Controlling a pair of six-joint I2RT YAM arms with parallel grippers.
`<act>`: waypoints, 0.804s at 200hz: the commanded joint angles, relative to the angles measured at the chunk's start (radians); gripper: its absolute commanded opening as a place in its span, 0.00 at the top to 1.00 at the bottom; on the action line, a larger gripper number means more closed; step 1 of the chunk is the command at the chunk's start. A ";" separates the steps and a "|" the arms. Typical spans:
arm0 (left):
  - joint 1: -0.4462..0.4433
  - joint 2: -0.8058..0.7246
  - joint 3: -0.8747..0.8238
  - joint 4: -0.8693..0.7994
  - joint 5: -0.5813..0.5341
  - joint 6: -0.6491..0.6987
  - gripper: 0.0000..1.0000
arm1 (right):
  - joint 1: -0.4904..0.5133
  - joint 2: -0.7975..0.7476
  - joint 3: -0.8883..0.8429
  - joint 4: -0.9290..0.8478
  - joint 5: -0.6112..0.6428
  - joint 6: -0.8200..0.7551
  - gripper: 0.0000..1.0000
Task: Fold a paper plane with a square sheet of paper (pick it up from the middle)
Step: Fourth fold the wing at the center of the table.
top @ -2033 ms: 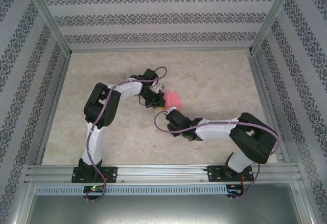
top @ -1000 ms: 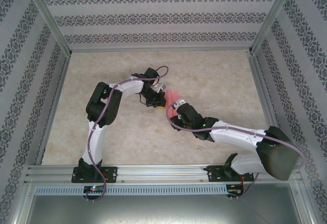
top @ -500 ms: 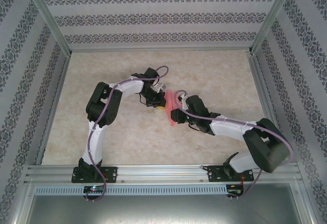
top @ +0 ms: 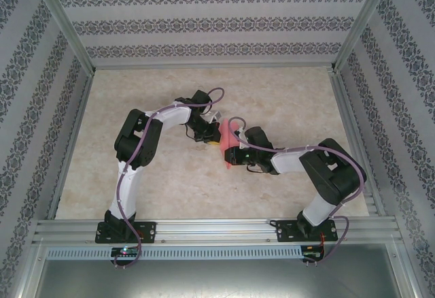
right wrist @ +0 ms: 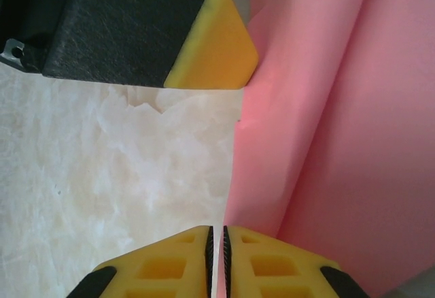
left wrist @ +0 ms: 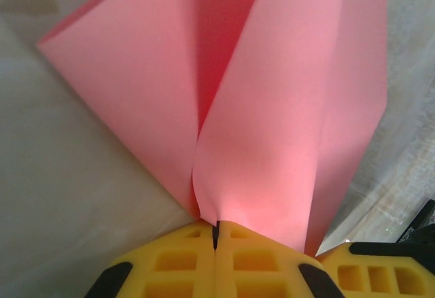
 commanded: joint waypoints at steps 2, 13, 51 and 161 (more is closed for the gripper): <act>-0.006 0.091 -0.019 -0.043 -0.106 0.030 1.00 | -0.009 0.027 0.027 0.048 -0.049 0.013 0.85; -0.006 0.094 -0.018 -0.045 -0.107 0.031 1.00 | -0.010 0.034 0.027 0.046 -0.053 0.011 0.85; -0.006 0.100 -0.011 -0.051 -0.108 0.036 1.00 | -0.009 0.057 0.025 0.026 -0.061 -0.003 0.86; -0.007 0.124 0.010 -0.061 -0.107 0.038 1.00 | -0.015 -0.046 0.008 -0.075 -0.025 -0.028 0.86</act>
